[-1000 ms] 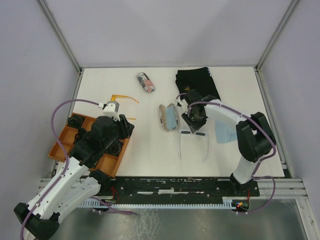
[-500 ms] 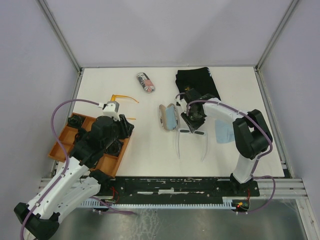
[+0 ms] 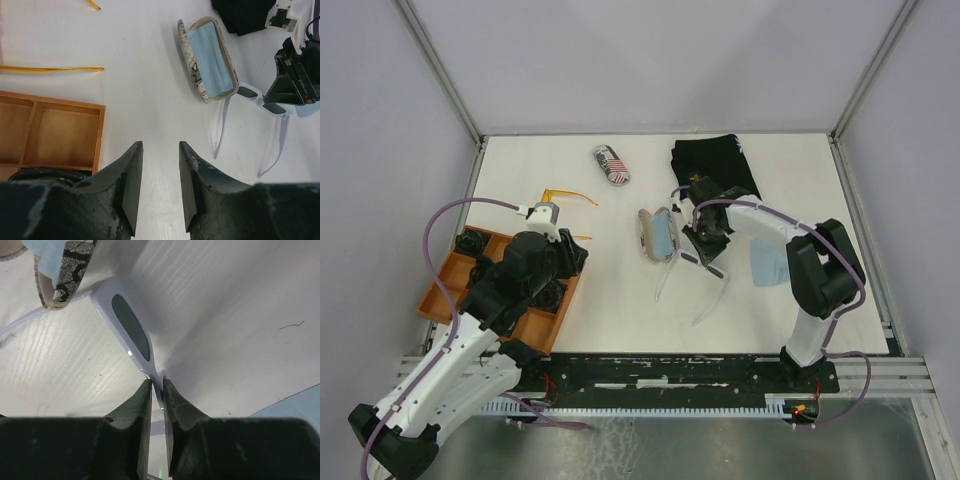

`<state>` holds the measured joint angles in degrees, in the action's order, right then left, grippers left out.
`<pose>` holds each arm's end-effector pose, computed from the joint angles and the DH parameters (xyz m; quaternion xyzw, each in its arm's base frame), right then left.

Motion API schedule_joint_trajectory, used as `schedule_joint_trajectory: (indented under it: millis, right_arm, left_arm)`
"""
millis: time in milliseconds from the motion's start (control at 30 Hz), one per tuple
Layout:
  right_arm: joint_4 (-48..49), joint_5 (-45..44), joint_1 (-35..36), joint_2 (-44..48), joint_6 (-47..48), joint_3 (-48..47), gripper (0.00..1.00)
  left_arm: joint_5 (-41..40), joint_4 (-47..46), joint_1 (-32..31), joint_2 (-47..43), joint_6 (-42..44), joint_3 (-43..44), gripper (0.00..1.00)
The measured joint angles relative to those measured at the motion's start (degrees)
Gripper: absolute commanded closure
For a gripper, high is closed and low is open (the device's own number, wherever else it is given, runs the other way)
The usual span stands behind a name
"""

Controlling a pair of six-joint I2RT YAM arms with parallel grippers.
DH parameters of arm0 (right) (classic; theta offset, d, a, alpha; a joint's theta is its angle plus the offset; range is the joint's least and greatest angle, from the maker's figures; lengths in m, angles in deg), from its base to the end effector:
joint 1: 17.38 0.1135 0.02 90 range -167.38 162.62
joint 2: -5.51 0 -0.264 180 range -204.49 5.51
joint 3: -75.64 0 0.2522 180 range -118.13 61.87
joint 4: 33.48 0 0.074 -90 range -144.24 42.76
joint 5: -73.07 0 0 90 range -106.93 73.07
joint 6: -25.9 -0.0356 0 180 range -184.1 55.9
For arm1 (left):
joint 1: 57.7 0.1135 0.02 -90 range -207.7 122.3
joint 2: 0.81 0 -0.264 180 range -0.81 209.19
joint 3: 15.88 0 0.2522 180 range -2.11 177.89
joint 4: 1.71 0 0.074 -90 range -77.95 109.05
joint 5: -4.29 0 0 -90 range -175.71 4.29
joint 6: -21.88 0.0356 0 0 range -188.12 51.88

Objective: Organize the sunglasses
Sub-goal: Adjust the sunglasses at the center of the board.

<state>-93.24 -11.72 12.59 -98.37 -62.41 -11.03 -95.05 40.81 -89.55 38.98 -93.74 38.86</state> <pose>0.3006 0.1771 0.1885 -0.2757 0.9535 0.0715 0.0989 0.1369 -0.0782 0.2970 0.0042 0.8534 -0.1873 0.4864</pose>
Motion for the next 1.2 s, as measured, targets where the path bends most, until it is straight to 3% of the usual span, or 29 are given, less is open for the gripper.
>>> schedule_joint_trajectory:
  millis: [267, 633, 1200]
  right_arm:
    - [-1.4, 1.8, 0.0, 4.0, -1.9, 2.0, 0.77]
    - [0.0, 2.0, 0.0, 10.3, -5.6, 8.3, 0.62]
    - [0.9, 2.5, 0.0, 3.9, -2.2, 4.8, 0.66]
  left_arm:
    - [0.0, 0.0, 0.0, 0.2, 0.0, 0.0, 0.59]
    - [0.3, 0.0, 0.0, 0.3, 0.0, 0.0, 0.59]
    - [0.5, 0.0, 0.0, 0.3, 0.0, 0.0, 0.58]
